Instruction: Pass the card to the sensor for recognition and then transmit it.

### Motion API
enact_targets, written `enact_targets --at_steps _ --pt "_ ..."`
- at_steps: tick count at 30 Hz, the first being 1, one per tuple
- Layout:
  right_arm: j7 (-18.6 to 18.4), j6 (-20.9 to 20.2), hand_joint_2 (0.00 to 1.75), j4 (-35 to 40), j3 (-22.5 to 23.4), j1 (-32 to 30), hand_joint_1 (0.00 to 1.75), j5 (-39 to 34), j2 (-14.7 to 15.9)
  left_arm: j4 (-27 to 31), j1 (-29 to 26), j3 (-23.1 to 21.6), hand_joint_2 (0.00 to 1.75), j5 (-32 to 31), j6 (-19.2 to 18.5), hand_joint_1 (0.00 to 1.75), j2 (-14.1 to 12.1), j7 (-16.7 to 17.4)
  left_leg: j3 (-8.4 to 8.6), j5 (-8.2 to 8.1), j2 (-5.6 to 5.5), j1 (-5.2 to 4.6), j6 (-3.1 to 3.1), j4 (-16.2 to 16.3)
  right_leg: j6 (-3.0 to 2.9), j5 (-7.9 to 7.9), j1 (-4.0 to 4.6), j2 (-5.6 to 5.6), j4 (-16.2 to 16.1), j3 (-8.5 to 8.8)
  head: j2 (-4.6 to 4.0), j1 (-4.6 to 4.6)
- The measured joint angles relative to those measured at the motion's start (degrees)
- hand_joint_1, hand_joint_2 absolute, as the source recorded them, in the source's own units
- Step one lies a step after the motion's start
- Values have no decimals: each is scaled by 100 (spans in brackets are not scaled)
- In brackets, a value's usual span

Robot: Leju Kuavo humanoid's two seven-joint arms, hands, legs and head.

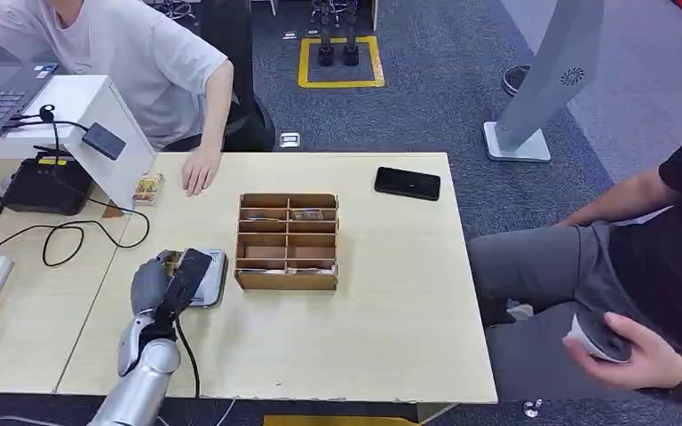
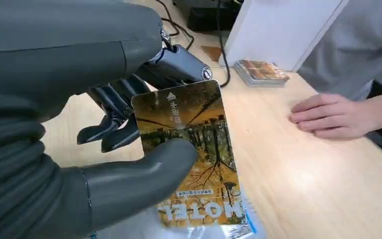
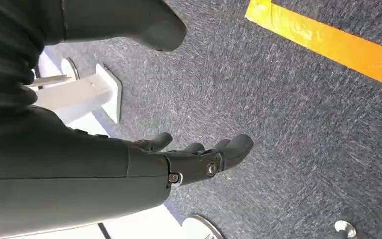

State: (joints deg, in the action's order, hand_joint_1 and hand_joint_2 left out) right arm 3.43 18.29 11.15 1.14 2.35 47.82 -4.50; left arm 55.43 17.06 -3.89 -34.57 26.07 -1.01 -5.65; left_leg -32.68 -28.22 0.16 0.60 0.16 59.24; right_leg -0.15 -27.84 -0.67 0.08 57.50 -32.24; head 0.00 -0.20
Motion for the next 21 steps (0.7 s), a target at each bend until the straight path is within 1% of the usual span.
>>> enact_targets --at_steps 1,4,6,7,9,12,14,15,19,21 --pt "13 11 175 0 9 0 0 9 0 76 -14 24 175 322 -65 175 9 -149 0 0 0 0 0 0 0 0 0 0 0 0 0 0" --pt "15 20 175 0 48 -1 0 61 0 483 -67 168 175 1863 -262 175 107 -765 -1 0 0 0 0 0 0 0 1 0 0 -1 0 0" --pt "13 28 175 0 70 0 0 96 0 778 -74 234 175 2581 -249 175 131 -994 -3 0 0 0 0 0 0 0 1 0 0 -2 0 0" --pt "13 31 175 0 77 0 0 118 0 934 -74 251 175 2768 -190 175 140 -1083 -3 0 0 0 0 0 0 0 1 0 0 -2 2 0" --pt "-9 35 175 0 81 0 0 129 0 1249 -63 264 175 2942 -122 175 133 -1193 -2 0 0 0 0 0 0 0 1 0 0 -2 2 0" --pt "-18 28 175 -2 85 0 0 162 0 1727 -48 264 175 3004 -24 175 103 -1348 -2 0 0 0 0 0 0 0 1 0 0 -3 0 0" --pt "-2 9 175 -2 85 0 0 192 0 1974 4 264 175 2754 187 175 70 -1411 -2 0 0 1 0 0 0 0 1 0 0 -3 0 0" --pt "-2 -30 175 -2 85 3 0 212 0 2061 47 262 175 2404 373 175 48 -1407 -2 0 0 1 0 0 0 0 1 0 0 -3 0 0" --pt "-2 -185 175 0 85 29 0 326 0 2122 270 188 175 609 1092 175 -96 -1339 -1 1 1 1 0 0 0 1 1 1 1 -3 0 0" --pt "-7 -230 175 0 85 55 0 370 0 2122 346 190 175 -230 1316 175 -98 -1416 -1 2 1 1 0 0 0 1 1 1 2 -2 0 0"
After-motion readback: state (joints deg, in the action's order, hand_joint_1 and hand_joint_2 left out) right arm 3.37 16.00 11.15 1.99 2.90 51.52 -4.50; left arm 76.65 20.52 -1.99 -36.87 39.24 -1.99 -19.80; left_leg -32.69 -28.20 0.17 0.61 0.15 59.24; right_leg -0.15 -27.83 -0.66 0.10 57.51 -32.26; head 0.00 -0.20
